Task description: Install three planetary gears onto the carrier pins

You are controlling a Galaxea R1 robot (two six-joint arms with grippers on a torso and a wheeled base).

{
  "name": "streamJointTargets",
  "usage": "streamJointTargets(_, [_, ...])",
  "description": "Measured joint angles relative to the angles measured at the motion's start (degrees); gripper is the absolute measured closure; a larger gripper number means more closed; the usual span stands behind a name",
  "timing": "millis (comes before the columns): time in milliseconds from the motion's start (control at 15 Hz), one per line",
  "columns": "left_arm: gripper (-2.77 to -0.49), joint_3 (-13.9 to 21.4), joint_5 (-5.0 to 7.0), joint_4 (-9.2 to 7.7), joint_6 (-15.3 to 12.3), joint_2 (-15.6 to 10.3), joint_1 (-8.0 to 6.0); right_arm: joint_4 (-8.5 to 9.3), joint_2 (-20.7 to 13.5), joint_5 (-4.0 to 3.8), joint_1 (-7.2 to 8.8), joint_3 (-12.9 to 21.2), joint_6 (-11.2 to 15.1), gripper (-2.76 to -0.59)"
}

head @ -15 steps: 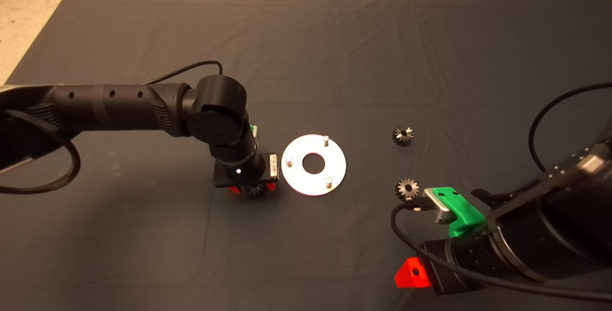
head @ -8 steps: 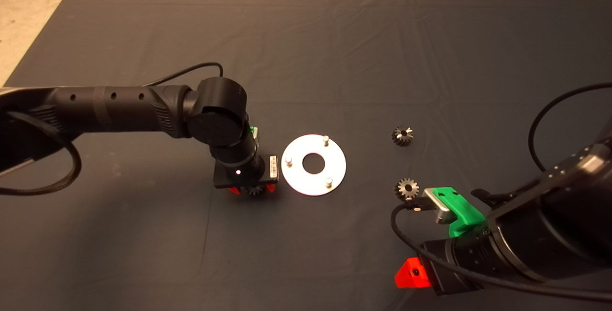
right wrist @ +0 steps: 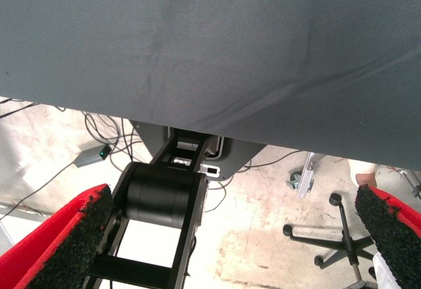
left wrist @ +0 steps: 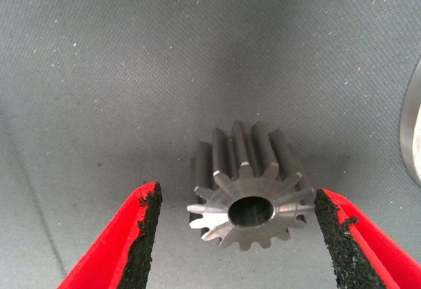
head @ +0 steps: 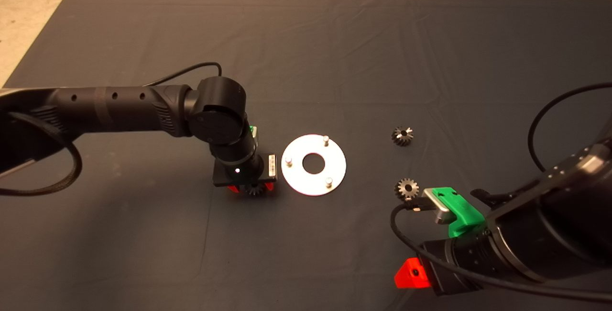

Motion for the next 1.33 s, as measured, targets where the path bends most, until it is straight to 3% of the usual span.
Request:
streamJointTargets(133, [-1.62, 0.0, -1.21, 0.02, 0.1, 0.0, 0.58, 0.01, 0.0, 0.0, 0.01, 0.0, 0.0, -2.76])
streamJointTargets(267, [-1.54, 0.0, -1.63, 0.09, 0.9, 0.0, 1.32, 0.0, 0.0, 0.0, 0.0, 0.0, 0.0, -2.76])
streamJointTargets(467, [-1.5, 0.0, -2.93, 0.2, 1.2, 0.0, 1.26, 0.02, 0.0, 0.0, 0.0, 0.0, 0.0, -2.76])
streamJointTargets(600, [-1.35, 0.0, -3.1, 0.22, 1.2, 0.0, 1.26, 0.01, 0.0, 0.0, 0.0, 0.0, 0.0, -2.76])
streamJointTargets(933, [-1.35, 0.0, -3.23, 1.36, 1.3, 0.0, 1.26, 0.02, 0.0, 0.0, 0.0, 0.0, 0.0, -2.75])
streamJointTargets(1333, [-1.09, -0.4, -3.15, 2.08, 1.3, 0.0, 1.26, 0.02, 0.0, 0.0, 0.0, 0.0, 0.0, -2.75])
